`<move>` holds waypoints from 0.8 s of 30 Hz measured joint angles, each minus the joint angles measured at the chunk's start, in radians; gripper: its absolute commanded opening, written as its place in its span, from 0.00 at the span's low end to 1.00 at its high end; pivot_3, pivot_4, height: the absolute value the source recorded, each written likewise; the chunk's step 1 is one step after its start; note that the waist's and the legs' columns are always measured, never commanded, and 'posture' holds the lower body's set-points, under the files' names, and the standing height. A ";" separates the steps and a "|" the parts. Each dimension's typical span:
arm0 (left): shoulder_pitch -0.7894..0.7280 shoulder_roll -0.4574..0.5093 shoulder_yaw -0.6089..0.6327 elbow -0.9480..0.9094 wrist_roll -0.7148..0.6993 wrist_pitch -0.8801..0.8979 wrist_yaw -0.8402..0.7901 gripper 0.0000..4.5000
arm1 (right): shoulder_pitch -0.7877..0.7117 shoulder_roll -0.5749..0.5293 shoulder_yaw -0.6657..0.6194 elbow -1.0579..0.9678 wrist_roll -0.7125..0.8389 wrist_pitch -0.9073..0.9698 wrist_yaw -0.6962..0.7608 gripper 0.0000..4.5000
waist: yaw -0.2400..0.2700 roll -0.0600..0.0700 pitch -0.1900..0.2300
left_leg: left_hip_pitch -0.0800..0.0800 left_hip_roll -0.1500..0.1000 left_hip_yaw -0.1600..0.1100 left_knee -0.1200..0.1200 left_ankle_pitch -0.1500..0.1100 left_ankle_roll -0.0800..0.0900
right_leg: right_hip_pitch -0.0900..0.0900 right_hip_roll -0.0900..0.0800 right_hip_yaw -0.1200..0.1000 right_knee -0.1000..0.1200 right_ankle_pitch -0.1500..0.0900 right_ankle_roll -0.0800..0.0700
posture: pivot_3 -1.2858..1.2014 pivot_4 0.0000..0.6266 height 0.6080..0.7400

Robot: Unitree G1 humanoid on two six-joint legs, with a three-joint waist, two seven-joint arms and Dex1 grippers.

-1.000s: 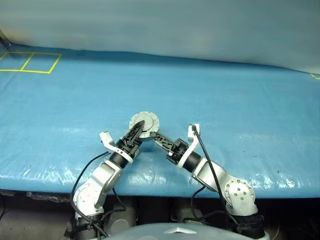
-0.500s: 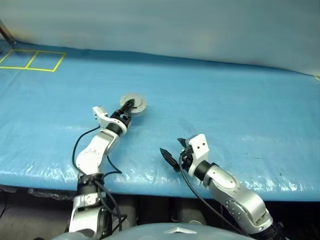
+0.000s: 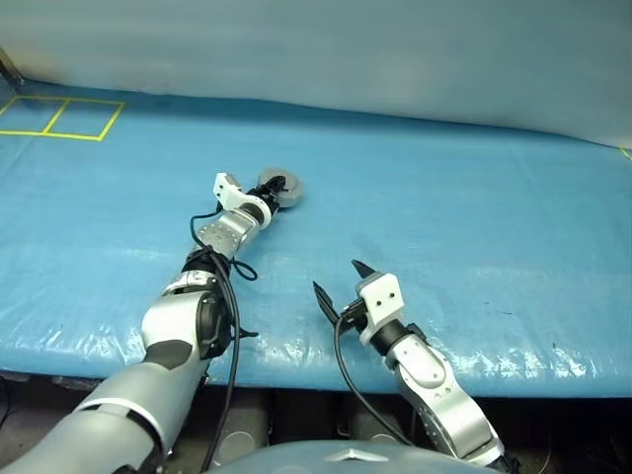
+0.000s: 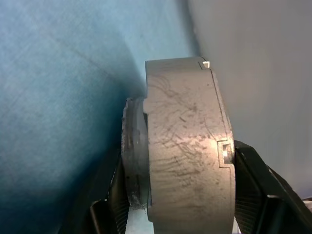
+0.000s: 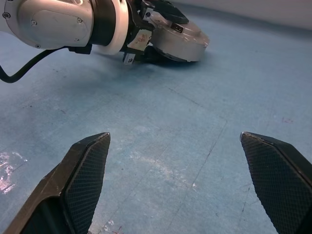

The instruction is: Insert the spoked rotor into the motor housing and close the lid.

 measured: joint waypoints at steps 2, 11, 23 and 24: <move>-0.011 0.004 0.013 0.004 0.024 0.001 -0.004 0.98 | 0.003 0.011 -0.002 0.000 -0.008 0.011 0.003 1.00 | -0.001 0.000 0.000 | 0.002 0.000 0.000 0.000 0.000 0.000 | 0.001 0.000 0.000 0.001 0.000 0.000 | 0.52 0.24 1.00; 0.234 0.027 0.029 -0.441 0.038 0.351 0.091 0.99 | 0.021 0.026 -0.026 -0.045 0.017 0.151 0.053 1.00 | -0.028 0.001 -0.004 | 0.009 0.008 0.001 0.000 0.001 -0.002 | 0.005 -0.001 0.003 0.006 0.000 -0.002 | 0.52 0.24 1.00; 1.100 0.323 -0.361 -1.516 0.389 0.281 0.074 0.99 | 0.014 0.074 -0.132 -0.055 0.207 0.286 0.176 1.00 | -0.031 0.006 -0.014 | 0.038 0.010 0.006 -0.020 -0.003 -0.017 | 0.013 -0.012 0.003 0.006 -0.006 -0.024 | 0.52 0.24 1.00; 1.176 0.341 -0.417 -1.539 0.494 0.167 0.063 0.99 | 0.010 0.090 -0.141 -0.049 0.202 0.249 0.175 1.00 | -0.026 0.006 -0.014 | 0.034 0.010 0.006 -0.022 -0.003 -0.018 | 0.009 -0.013 0.003 0.006 -0.006 -0.025 | 0.52 0.24 1.00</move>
